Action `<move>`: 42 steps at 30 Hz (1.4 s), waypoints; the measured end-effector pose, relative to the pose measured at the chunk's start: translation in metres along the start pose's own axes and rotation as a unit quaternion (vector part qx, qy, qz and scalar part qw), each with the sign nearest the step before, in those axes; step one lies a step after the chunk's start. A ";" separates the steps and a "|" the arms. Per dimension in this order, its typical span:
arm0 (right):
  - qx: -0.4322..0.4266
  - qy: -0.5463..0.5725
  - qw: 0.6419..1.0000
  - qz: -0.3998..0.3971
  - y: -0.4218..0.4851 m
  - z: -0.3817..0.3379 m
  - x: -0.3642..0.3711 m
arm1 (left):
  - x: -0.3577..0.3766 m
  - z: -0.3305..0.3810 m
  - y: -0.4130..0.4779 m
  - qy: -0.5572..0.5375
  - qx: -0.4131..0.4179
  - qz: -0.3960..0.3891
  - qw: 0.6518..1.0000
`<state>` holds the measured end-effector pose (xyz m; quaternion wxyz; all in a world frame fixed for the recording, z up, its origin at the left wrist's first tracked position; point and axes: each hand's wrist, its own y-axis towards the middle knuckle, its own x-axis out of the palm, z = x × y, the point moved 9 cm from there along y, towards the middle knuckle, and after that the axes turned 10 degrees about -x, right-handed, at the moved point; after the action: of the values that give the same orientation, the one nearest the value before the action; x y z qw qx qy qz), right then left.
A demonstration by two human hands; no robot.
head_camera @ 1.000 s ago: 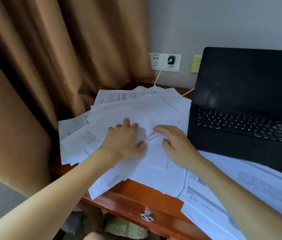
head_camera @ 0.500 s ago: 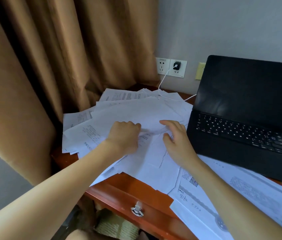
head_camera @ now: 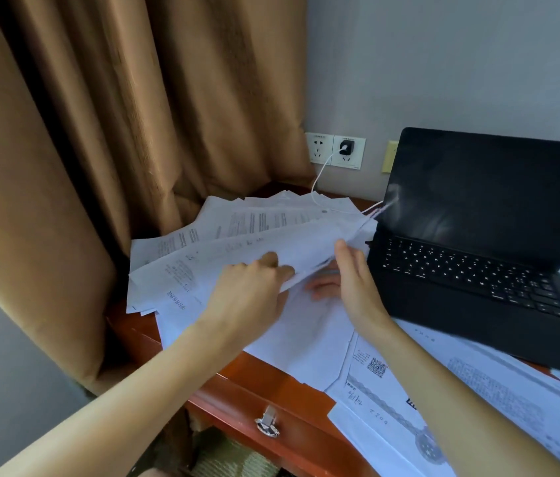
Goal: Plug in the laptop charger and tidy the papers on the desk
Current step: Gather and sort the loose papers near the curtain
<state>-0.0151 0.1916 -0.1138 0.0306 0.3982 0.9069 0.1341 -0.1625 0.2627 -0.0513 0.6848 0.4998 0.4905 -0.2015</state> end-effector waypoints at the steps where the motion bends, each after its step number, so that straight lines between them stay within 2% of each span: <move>1: 0.022 0.024 0.999 -0.021 -0.001 -0.001 0.004 | 0.007 0.007 -0.006 -0.014 0.004 -0.053 0.998; 3: 0.045 0.013 0.997 -0.064 -0.004 -0.002 0.007 | 0.020 0.013 -0.017 -0.041 -0.007 -0.147 0.988; 6: 0.034 -0.068 0.996 -0.049 0.001 0.008 -0.007 | 0.024 0.008 -0.026 -0.099 -0.019 -0.211 0.972; 9: 0.022 -0.098 0.994 -0.032 0.004 0.011 -0.018 | 0.028 -0.013 -0.031 -0.265 -0.099 -0.279 0.918; 11: 0.014 -0.100 0.995 -0.025 0.006 0.008 -0.021 | 0.029 -0.034 -0.023 -0.309 -0.131 -0.240 0.911; 13: 0.006 -0.094 0.996 -0.005 0.008 0.005 -0.027 | 0.029 -0.065 -0.010 -0.280 -0.150 -0.149 0.936; 15: -0.002 -0.098 0.995 0.021 0.011 0.002 -0.035 | 0.039 -0.104 -0.001 -0.237 -0.204 -0.114 0.943; 18: -0.004 -0.091 0.995 0.047 0.016 0.000 -0.044 | 0.049 -0.147 0.002 -0.236 -0.321 -0.118 0.909; 23: 0.014 -0.060 0.996 0.061 0.019 0.000 -0.053 | 0.063 -0.154 0.014 -0.234 -0.359 -0.179 0.886; 26: 0.012 -0.054 0.996 0.074 0.020 -0.002 -0.060 | 0.069 -0.181 0.024 -0.324 -0.453 -0.141 0.819; 28: 0.016 -0.047 0.996 0.079 0.019 -0.002 -0.064 | 0.062 -0.190 0.031 -0.339 -0.487 -0.098 0.799; 33: 0.021 -0.023 0.994 0.107 0.023 -0.005 -0.076 | 0.031 -0.172 0.051 -0.308 -0.430 -0.070 0.846; 34: 0.023 -0.019 0.993 0.112 0.023 -0.005 -0.078 | 0.029 -0.173 0.052 -0.315 -0.427 -0.072 0.845; 37: 0.029 0.003 0.992 0.123 0.025 -0.003 -0.080 | 0.031 -0.175 0.049 -0.394 -0.430 -0.075 0.809; 42: 0.045 0.054 0.987 0.147 0.025 0.002 -0.082 | 0.035 -0.153 0.043 -0.425 -0.389 -0.114 0.809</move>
<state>0.0588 0.1484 -0.1131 -0.0562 0.5202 0.8440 0.1180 -0.1861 0.4232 -0.0636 0.9343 -0.0033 0.2414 -0.2623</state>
